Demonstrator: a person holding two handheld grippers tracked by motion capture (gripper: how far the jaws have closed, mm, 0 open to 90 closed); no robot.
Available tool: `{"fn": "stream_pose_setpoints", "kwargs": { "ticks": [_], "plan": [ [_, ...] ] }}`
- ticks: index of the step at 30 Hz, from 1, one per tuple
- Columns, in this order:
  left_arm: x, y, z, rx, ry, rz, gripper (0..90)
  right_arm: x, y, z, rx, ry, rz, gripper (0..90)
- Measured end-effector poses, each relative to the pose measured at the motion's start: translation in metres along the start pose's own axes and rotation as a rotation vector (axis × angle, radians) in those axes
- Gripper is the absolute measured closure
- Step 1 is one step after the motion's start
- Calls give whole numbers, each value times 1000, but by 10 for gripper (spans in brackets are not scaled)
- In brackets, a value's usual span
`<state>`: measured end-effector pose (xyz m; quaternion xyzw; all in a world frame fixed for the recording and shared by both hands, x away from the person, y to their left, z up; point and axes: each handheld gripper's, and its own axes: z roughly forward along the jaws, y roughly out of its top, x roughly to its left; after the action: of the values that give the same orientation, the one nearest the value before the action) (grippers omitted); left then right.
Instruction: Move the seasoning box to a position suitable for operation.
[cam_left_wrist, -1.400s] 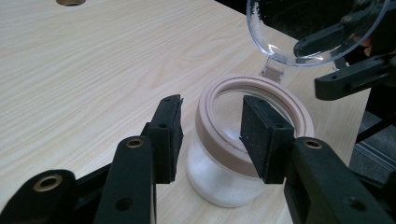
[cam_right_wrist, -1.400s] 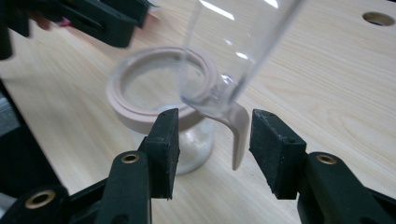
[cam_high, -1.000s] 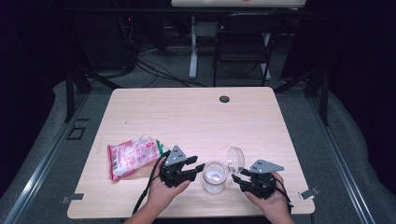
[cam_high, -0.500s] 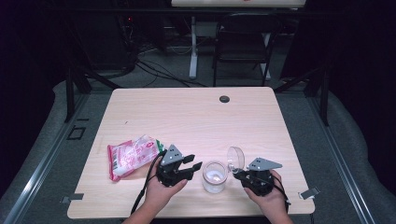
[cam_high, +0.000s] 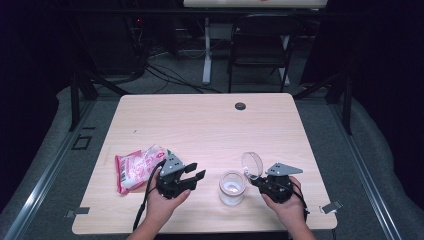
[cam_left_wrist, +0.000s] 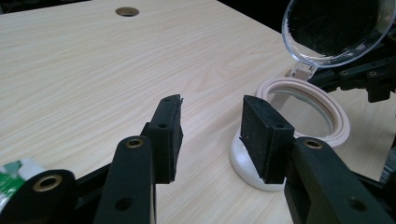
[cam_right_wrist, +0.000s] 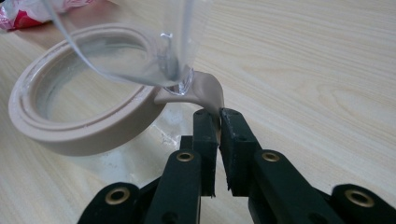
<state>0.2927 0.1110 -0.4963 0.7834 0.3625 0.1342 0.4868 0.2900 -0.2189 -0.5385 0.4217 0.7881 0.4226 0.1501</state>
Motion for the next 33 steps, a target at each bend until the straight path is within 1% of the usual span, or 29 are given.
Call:
{"fn": "stream_pose_setpoints", "kwargs": {
  "ticks": [3, 4, 8, 12, 14, 16, 20, 22, 24, 25, 26, 28, 29, 30, 31, 33],
  "plan": [
    [5, -1, -6, -9, 20, -3, 582, -3, 2, 2, 4, 2, -2, 848],
    [6, -1, -8, -6, 25, -4, 580, -4, 3, 3, -1, 4, 6, 848],
    [13, -4, -15, -16, 54, -22, 574, -7, 7, 7, 1, 0, 8, 848],
    [22, -6, -22, -7, 89, -26, 568, -10, 10, 11, 4, 7, 8, 848],
    [26, -7, -25, -7, 102, -37, 564, -11, 11, 13, 4, 10, 4, 848],
    [31, -8, -28, -6, 118, -46, 564, -12, 12, 14, 0, 12, 13, 848],
    [40, -10, -33, -14, 139, -58, 552, -13, 13, 15, -1, 19, 11, 847],
    [44, -10, -34, -5, 151, -62, 545, -14, 13, 15, -2, 21, 12, 845],
    [48, -11, -35, -7, 162, -65, 542, -14, 13, 15, -2, 24, 12, 841],
    [50, -12, -36, -11, 166, -67, 541, -14, 13, 14, -4, 28, 13, 836],
    [52, -12, -37, -8, 171, -67, 542, -13, 12, 13, -7, 21, 14, 827],
    [56, -13, -38, 7, 165, -67, 543, -14, 12, 11, -3, 23, 12, 808],
    [58, -13, -39, 12, 174, -61, 542, -14, 12, 10, -4, 16, 15, 793],
    [61, -14, -40, 13, 189, -58, 538, -14, 11, 9, -7, 22, 17, 779],
    [64, -16, -42, 15, 195, -59, 533, -14, 11, 7, -7, 15, 24, 769],
    [69, -20, -44, 18, 215, -50, 509, -14, 11, 5, -9, 10, 21, 742]
  ]
}}
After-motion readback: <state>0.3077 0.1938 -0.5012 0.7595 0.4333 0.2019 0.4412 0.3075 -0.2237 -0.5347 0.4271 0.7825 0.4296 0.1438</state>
